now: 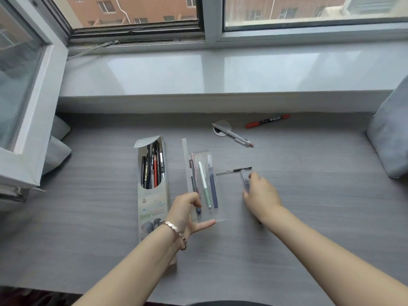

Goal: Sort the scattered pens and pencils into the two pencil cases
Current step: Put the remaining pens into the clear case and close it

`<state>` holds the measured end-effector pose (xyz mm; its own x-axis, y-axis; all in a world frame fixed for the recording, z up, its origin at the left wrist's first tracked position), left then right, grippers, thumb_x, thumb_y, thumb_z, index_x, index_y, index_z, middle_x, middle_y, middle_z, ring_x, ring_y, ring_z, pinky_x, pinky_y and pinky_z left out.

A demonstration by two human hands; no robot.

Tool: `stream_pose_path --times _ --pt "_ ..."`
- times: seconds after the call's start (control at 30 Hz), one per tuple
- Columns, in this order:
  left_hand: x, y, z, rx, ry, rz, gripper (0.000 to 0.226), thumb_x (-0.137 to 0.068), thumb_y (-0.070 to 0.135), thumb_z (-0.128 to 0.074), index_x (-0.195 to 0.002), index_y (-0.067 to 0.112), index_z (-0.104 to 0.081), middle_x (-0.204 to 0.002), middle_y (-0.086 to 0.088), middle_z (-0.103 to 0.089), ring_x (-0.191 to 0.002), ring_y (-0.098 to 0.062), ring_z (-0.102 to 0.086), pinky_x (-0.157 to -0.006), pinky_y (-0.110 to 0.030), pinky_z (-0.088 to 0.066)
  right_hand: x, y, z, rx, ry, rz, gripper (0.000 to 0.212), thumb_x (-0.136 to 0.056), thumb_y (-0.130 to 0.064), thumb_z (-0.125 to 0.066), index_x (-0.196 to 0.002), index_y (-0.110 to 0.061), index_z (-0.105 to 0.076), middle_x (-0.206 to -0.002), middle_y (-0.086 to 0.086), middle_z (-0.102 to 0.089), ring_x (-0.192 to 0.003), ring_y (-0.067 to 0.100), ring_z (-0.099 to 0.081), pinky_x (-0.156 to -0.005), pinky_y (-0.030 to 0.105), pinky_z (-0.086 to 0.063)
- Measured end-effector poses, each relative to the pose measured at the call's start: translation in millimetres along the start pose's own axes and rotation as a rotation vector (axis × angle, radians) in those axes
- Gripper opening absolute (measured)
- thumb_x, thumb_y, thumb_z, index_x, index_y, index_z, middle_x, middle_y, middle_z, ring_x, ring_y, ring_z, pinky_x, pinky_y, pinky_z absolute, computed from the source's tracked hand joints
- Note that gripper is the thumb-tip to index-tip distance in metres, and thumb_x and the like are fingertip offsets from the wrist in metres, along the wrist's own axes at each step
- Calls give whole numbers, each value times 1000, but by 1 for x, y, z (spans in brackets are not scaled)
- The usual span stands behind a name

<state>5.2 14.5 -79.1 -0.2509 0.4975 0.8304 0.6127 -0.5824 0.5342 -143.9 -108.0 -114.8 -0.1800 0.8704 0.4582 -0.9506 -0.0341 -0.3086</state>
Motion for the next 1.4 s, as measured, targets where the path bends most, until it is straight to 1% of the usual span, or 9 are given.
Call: stream_pose_path --times 0.2,0.33,0.57,0.7,0.77,0.93,1.1,1.23,1.4 --pt "3 6 4 22 38 -8 37 -80 -11 -34 -52 13 -29 -95 2 -40 -109 -21 -34 -76 -57 -50 -15 -30 9 -177 29 135 23 -87 -8 -41 -107 2 -48 -114 23 -50 -99 39 -52 -81 42 -42" --pt "6 9 7 30 52 -3 36 -80 -11 -34 -52 12 -30 -119 -3 -33 -111 -22 -32 -77 -57 -50 -28 -62 20 2 75 320 24 -90 -6 -41 -113 -4 -48 -117 18 -46 -95 39 -54 -73 41 -42" --pt "4 12 6 34 23 -7 37 -81 -10 -33 -54 14 -28 -89 6 -40 -103 -20 -37 -77 -57 -50 -40 -70 -8 319 -55 400 30 -86 -5 -44 -116 -2 -44 -121 18 -51 -114 32 -45 -88 39 -40" --pt "3 12 7 34 16 3 36 -81 -11 -33 -55 14 -30 -107 -1 -39 -112 -21 -31 -75 -56 -51 -36 -53 12 -166 -2 217 23 -89 -3 -38 -110 5 -38 -91 24 -55 -82 36 -54 -64 35 -33" --pt "0 11 5 33 8 10 33 -80 -11 -33 -58 12 -32 -97 2 -40 -110 -21 -31 -75 -56 -51 -24 -54 26 -537 24 157 16 -89 -2 -35 -106 0 -36 -72 13 -47 -59 26 -46 -54 33 -35" --pt "-7 5 -9 -16 -44 24 20 -79 -11 -34 -77 7 -42 -90 5 -36 -83 -15 -40 -75 -57 -52 2 -74 34 -986 -52 108 6 -94 -5 -34 -99 -7 -36 -84 8 -50 -63 12 -55 -58 18 -51" --pt "-14 9 -27 -87 -85 5 40 -80 -8 -36 -117 5 -43 -109 -5 -38 -86 -15 -43 -81 -60 -50 1 -83 20 -698 -68 109 45 -90 -13 -45 -135 -7 -36 -128 15 -50 -118 27 -52 -103 41 -41" --pt "-22 23 -35 -101 -91 -1 28 -80 -8 -35 -100 11 -33 -98 -4 -36 -82 -15 -43 -81 -60 -50 -10 -84 50 -649 63 216 35 -86 -6 -46 -120 -11 -56 -122 7 -46 -111 21 -54 -100 30 -41" --pt "-37 37 -42 -69 -62 20 26 -81 -8 -35 -99 10 -32 -87 -2 -34 -78 -14 -42 -77 -58 -51 -79 -66 85 -353 286 239 30 -86 -1 -46 -114 -6 -57 -120 13 -53 -117 28 -45 -97 29 -34"
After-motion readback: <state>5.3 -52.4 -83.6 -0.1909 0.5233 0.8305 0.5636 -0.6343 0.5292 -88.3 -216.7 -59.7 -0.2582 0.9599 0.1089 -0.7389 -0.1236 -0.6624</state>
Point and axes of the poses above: each hand's wrist, its own x-axis away from the middle knuckle, its own z-axis out of the back of the hand, y = z × x, the point moved 10 cm from there along -x, towards the middle knuckle
